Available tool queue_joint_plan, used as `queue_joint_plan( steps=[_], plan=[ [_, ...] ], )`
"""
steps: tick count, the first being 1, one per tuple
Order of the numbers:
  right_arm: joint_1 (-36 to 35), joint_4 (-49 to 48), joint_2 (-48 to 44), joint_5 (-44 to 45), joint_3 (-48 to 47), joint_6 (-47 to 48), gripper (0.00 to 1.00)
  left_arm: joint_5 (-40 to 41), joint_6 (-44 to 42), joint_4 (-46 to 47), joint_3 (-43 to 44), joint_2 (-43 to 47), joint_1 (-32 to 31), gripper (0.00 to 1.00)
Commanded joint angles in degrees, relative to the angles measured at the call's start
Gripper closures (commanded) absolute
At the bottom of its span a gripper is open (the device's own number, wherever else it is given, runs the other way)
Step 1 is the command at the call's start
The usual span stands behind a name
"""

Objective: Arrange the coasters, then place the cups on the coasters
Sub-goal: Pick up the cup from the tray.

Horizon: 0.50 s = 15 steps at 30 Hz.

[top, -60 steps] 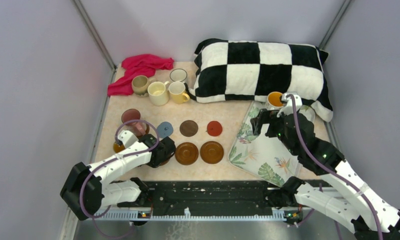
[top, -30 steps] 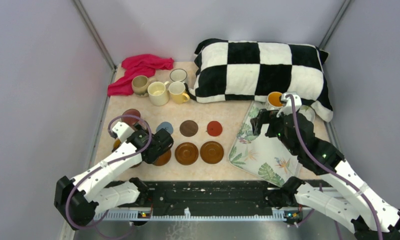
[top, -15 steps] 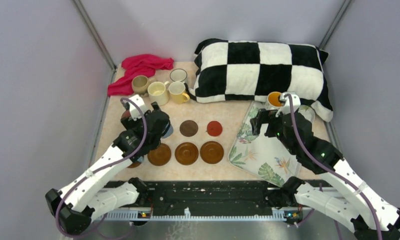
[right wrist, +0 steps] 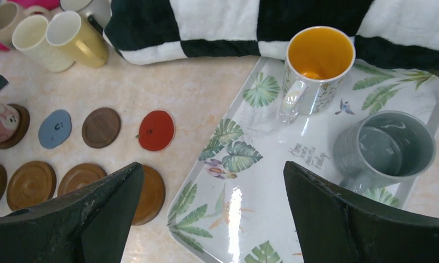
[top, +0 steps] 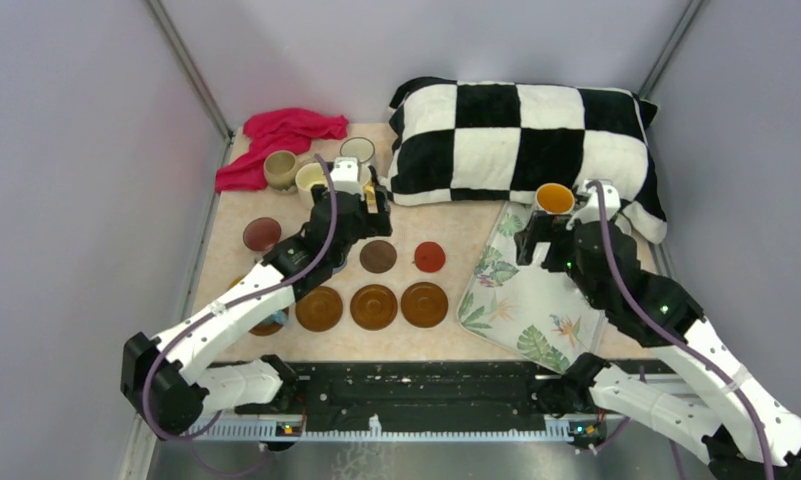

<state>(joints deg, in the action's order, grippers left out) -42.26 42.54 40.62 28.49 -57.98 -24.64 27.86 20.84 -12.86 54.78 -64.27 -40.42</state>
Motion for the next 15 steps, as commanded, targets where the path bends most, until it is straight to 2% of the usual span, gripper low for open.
queue_joint_plan(
  steps=[1,7,15],
  plan=[
    [-0.25,4.19,-2.25,4.88,-5.31,-1.68,0.01,-10.83,-3.34,10.23,3.24,-3.75,0.17,0.01],
    [-0.22,7.14,-4.33,6.61,-8.41,-2.84,0.01,-18.29,-2.57,14.87,5.89,-11.05,-0.27,0.01],
    [-0.27,9.08,-5.40,7.30,-10.66,-4.56,0.01,-20.68,-2.90,17.60,12.93,-21.83,-3.67,0.01]
  ],
)
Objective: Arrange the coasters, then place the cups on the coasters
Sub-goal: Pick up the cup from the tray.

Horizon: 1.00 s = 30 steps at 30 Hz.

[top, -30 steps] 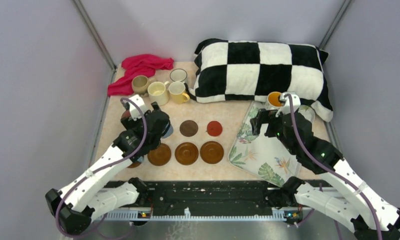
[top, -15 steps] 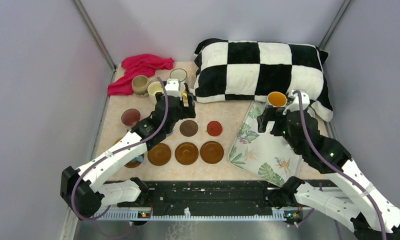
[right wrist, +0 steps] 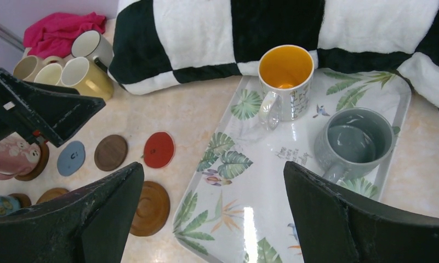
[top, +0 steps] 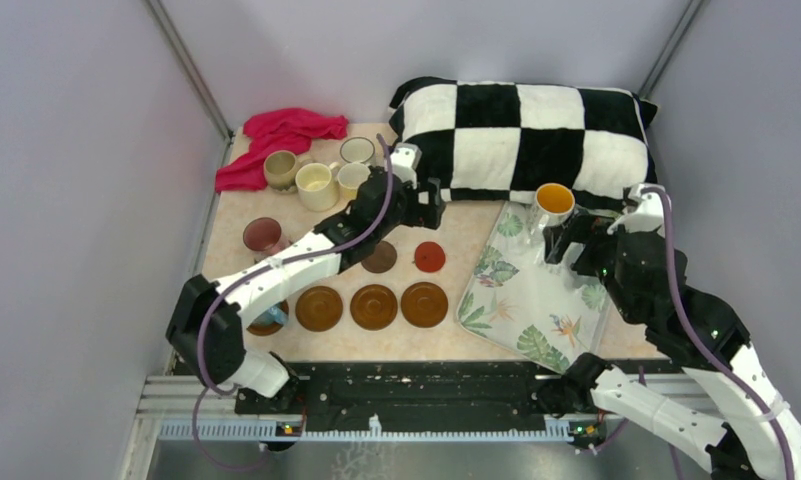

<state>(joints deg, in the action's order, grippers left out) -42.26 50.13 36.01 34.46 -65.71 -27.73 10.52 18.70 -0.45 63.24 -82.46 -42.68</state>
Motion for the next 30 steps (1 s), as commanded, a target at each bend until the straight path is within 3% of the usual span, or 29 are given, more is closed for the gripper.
queue_joint_plan(
  steps=[1,21,30],
  plan=[
    [-0.21,1.73,-0.97,1.33,-3.21,-1.60,0.01,-3.55,-0.77,5.46,5.43,-4.92,-1.83,0.01],
    [-0.27,5.94,-3.90,5.21,-8.27,-1.48,0.01,-5.71,-3.69,4.85,28.90,-31.43,-9.87,0.01],
    [-0.24,6.70,-3.93,5.31,-8.58,-1.54,0.01,-0.69,-3.63,3.44,38.77,-40.99,-15.15,0.04]
  ],
)
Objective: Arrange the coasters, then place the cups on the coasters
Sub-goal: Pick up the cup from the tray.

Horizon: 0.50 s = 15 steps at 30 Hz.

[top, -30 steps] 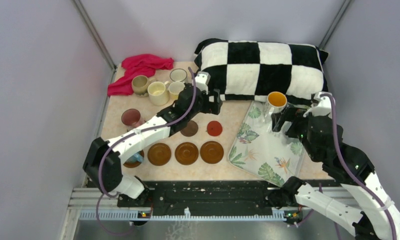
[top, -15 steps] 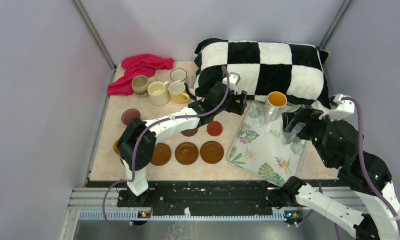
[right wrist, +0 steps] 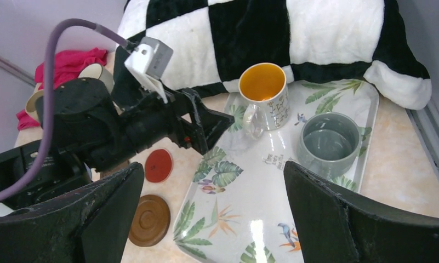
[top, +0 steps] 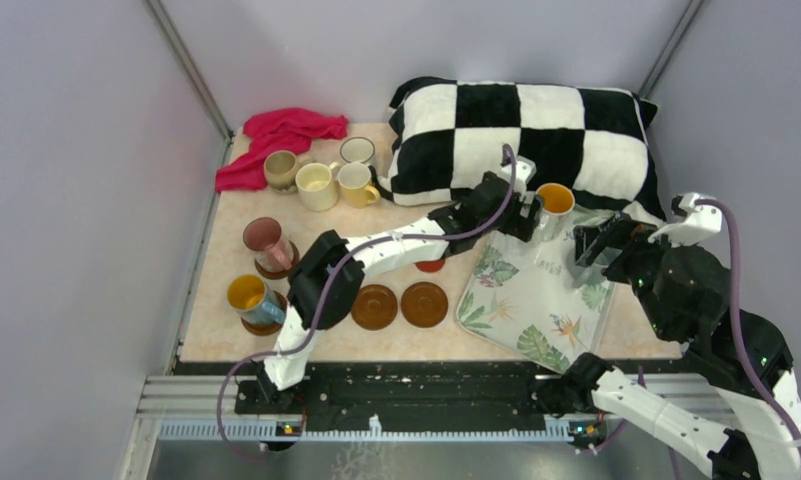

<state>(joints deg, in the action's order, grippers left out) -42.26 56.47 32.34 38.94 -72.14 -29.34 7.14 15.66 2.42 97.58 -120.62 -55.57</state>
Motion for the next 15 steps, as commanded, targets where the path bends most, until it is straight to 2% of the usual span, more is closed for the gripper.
queue_joint_plan(
  steps=[1,10,15],
  plan=[
    [-0.27,0.51,-0.26,0.86,-2.14,0.13,0.01,3.46,-0.63,0.53,5.23,-3.69,-2.79,0.05],
    [-0.26,1.65,-0.45,0.91,-2.23,-0.35,0.01,9.45,-0.38,-0.21,10.71,-10.42,-5.73,0.11],
    [-0.24,2.13,0.20,0.89,-2.31,-0.35,0.01,13.59,-1.45,-0.37,13.38,-13.55,-6.89,0.19]
  ],
)
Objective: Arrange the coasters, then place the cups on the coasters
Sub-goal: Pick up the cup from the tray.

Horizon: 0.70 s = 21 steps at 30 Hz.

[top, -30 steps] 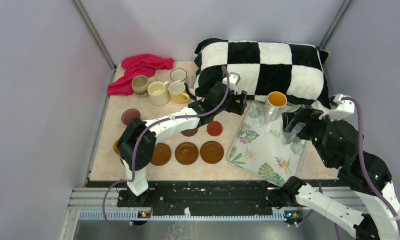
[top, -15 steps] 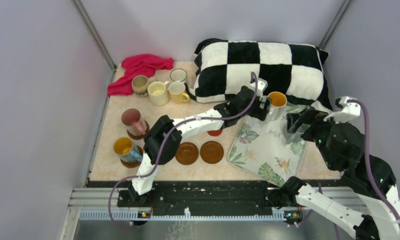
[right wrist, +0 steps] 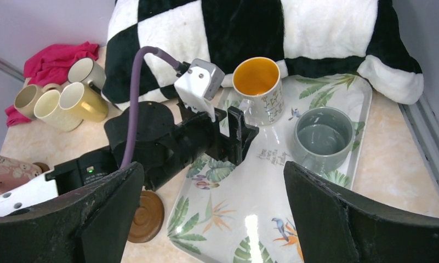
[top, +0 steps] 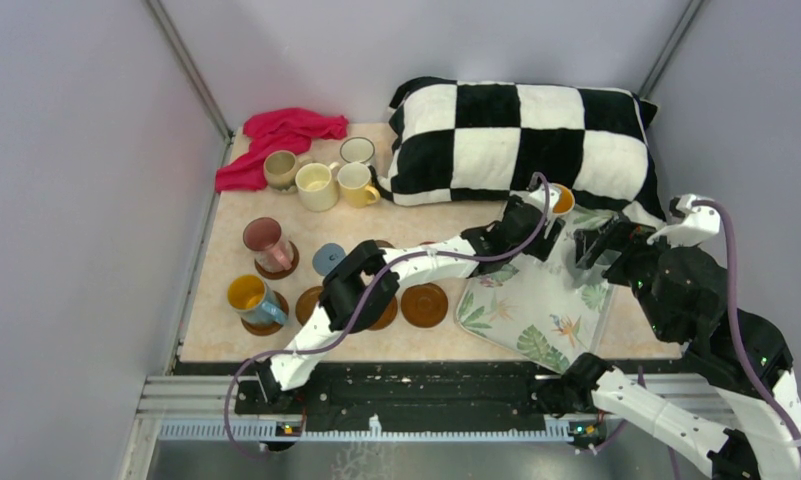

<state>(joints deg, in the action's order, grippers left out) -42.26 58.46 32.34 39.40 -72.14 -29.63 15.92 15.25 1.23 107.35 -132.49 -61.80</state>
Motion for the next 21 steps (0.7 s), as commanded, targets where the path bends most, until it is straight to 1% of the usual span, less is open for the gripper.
queue_joint_plan(
  steps=[1,10,16,21],
  plan=[
    [-0.22,0.21,0.18,0.46,-2.34,-0.16,0.01,5.88,-1.09,0.84,3.85,-2.12,-0.84,0.20],
    [-0.22,0.91,0.99,-1.02,-3.75,-0.74,0.01,8.35,-0.22,2.72,3.64,-3.53,-1.03,0.29],
    [-0.25,1.02,1.08,-1.70,-4.15,-0.52,0.01,8.74,0.11,2.70,5.28,-5.04,-1.12,0.38],
    [-0.26,0.94,1.15,-2.06,-4.21,-0.80,0.01,9.77,-0.11,2.89,4.73,-5.05,-0.97,0.46]
  ],
)
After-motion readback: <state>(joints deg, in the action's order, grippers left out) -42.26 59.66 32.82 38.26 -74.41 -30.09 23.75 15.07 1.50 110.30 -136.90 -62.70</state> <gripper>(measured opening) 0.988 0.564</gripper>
